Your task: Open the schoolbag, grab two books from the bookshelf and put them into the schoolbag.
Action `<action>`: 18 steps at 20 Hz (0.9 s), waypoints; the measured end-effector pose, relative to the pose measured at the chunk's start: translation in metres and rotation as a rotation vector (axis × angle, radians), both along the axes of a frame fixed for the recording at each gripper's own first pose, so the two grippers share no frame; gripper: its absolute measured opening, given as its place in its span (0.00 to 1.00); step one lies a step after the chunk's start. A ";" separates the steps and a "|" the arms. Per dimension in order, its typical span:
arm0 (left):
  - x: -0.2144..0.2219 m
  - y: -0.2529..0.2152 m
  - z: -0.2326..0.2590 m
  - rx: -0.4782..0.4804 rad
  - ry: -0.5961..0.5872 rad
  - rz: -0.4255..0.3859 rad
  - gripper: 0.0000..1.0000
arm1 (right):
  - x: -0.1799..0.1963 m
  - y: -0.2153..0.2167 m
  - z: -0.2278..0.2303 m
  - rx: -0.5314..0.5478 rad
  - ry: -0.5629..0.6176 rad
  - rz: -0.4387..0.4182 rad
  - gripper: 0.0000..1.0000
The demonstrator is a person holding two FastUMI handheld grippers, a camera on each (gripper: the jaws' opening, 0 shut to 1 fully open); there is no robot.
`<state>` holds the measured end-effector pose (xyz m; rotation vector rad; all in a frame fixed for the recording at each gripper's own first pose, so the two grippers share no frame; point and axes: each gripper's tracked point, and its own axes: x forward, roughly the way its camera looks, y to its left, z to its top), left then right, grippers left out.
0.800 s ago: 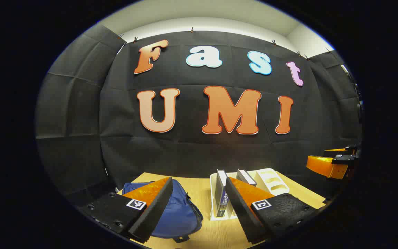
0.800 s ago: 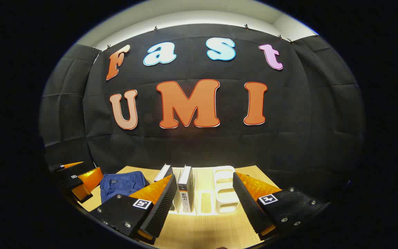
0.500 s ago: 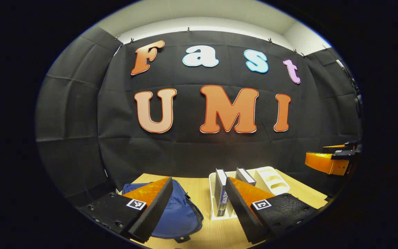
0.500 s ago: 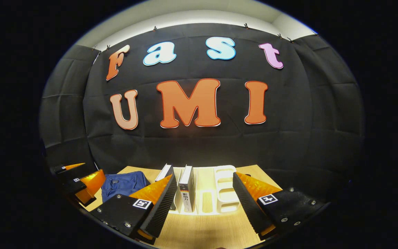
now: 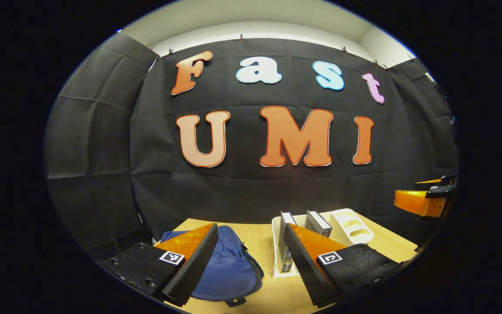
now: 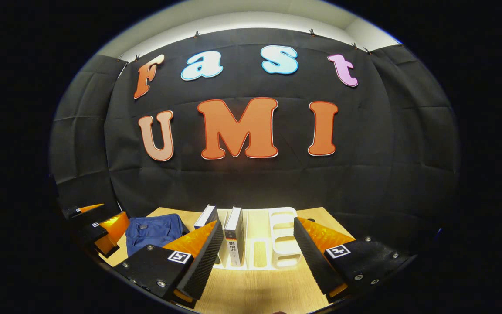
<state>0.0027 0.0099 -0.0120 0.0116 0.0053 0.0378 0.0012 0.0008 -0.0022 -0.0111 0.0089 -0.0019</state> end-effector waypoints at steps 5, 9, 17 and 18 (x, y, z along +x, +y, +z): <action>-0.002 0.007 0.004 -0.020 -0.012 0.008 0.95 | -0.001 -0.002 0.000 0.007 0.002 -0.004 0.96; -0.005 0.008 0.005 -0.035 -0.022 -0.002 0.95 | 0.000 -0.004 -0.004 0.002 0.010 -0.009 0.96; -0.006 0.022 -0.001 -0.090 -0.013 0.004 0.95 | 0.000 -0.006 -0.009 -0.001 0.021 -0.016 0.96; -0.005 0.022 0.000 -0.099 -0.011 0.001 0.95 | 0.001 -0.007 -0.009 0.001 0.022 -0.018 0.96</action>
